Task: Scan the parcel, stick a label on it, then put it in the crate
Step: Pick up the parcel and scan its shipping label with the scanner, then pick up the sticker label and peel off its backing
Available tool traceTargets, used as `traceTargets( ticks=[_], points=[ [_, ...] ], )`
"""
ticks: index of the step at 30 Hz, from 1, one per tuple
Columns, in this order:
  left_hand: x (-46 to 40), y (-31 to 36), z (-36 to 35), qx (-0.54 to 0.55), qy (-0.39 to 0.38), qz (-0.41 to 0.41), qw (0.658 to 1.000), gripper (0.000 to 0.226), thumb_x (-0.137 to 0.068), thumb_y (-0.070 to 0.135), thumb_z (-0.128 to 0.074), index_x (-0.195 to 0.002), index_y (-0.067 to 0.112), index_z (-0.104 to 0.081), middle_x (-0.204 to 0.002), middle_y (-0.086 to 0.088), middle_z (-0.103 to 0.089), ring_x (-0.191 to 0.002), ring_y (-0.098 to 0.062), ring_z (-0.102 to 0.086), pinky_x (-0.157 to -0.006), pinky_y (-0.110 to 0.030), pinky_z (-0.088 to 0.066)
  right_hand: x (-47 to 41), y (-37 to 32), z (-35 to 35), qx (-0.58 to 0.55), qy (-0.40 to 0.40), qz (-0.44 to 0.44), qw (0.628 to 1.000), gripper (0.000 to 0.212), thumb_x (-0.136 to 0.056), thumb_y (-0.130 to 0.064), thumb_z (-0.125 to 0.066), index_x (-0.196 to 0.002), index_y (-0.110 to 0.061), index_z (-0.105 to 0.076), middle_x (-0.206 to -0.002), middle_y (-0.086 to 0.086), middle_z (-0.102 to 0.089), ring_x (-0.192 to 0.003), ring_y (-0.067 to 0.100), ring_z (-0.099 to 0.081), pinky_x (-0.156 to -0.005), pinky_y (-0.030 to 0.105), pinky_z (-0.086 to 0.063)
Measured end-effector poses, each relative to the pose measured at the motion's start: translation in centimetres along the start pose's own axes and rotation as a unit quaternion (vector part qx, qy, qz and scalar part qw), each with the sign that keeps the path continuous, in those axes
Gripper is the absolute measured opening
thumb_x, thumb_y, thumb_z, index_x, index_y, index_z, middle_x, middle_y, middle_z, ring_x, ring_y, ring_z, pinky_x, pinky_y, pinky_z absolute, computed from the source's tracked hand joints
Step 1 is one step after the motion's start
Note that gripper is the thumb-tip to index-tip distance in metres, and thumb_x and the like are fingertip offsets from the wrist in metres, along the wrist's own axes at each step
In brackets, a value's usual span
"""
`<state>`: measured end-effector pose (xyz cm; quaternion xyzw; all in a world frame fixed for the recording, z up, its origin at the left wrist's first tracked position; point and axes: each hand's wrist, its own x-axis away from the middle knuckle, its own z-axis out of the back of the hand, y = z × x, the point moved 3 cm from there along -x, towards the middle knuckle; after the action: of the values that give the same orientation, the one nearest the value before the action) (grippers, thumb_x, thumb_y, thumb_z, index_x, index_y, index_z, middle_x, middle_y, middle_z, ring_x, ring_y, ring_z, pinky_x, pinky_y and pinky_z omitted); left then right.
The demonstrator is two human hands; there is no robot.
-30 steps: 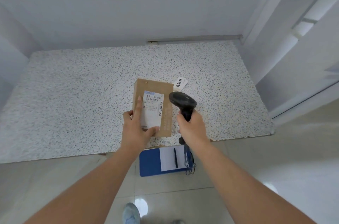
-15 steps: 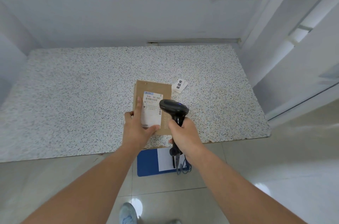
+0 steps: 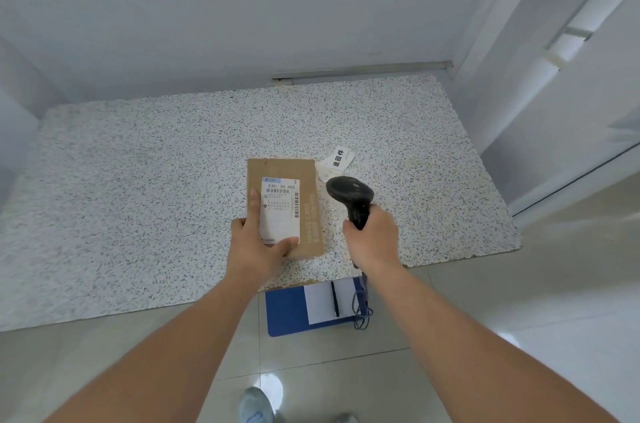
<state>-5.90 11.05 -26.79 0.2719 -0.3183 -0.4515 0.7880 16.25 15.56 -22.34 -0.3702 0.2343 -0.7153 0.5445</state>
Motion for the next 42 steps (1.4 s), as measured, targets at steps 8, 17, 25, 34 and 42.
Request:
traceTargets(
  ticks=[8,17,25,34,42],
  points=[
    [-1.6,-0.5,0.3,0.014,-0.021,0.018,1.0,0.122,-0.074,0.044,-0.087,-0.16,0.047,0.0,-0.124,-0.003,-0.042,-0.104,-0.018,-0.047,-0.099,-0.041,-0.045,-3.8,1.7,0.0,0.083,0.076,-0.028,0.993,0.027,-0.093,-0.025,-0.08,-0.111,-0.009,-0.071,-0.097,0.008,-0.072,-0.084,0.023,-0.07,-0.073,0.039,-0.062],
    [-3.1,-1.2,0.5,0.016,-0.073,0.011,0.997,0.123,-0.077,0.047,-0.084,-0.161,0.042,0.005,-0.138,-0.008,-0.048,-0.12,-0.027,-0.054,-0.104,-0.05,-0.049,-6.5,4.0,-0.7,0.153,0.075,-0.076,0.982,0.033,-0.095,-0.03,-0.078,-0.115,-0.005,-0.068,-0.105,0.015,-0.072,-0.093,0.031,-0.071,-0.076,0.045,-0.062],
    [-2.9,-1.1,0.7,-0.014,-0.095,0.011,0.995,0.122,-0.078,0.057,-0.079,-0.158,0.046,0.011,-0.137,-0.009,-0.041,-0.115,-0.026,-0.053,-0.102,-0.046,-0.049,-7.2,4.9,-1.1,0.169,0.07,-0.076,0.98,0.035,-0.093,-0.034,-0.078,-0.113,-0.006,-0.07,-0.101,0.013,-0.073,-0.086,0.028,-0.071,-0.072,0.042,-0.062],
    [-3.9,1.9,1.7,-0.157,-0.066,-0.044,0.984,0.11,-0.076,0.058,-0.075,-0.158,0.03,-0.008,-0.164,0.003,0.004,-0.153,-0.041,-0.011,-0.117,-0.061,-0.032,-8.5,4.9,-0.3,0.14,0.101,-0.034,0.984,0.079,-0.084,-0.068,-0.072,-0.135,-0.011,-0.053,-0.12,0.009,-0.057,-0.092,0.021,-0.058,-0.066,0.036,-0.052],
    [-9.4,8.2,0.2,-0.339,-0.111,-0.236,0.904,0.071,-0.096,0.063,-0.039,-0.156,0.026,-0.031,-0.172,0.001,-0.002,-0.155,-0.033,0.011,-0.122,-0.058,-0.006,-13.0,-1.9,-2.2,0.203,0.121,0.175,0.956,0.021,-0.108,-0.02,-0.057,-0.12,-0.012,-0.073,-0.11,0.005,-0.071,-0.083,0.015,-0.059,-0.065,0.024,-0.043]
  ],
)
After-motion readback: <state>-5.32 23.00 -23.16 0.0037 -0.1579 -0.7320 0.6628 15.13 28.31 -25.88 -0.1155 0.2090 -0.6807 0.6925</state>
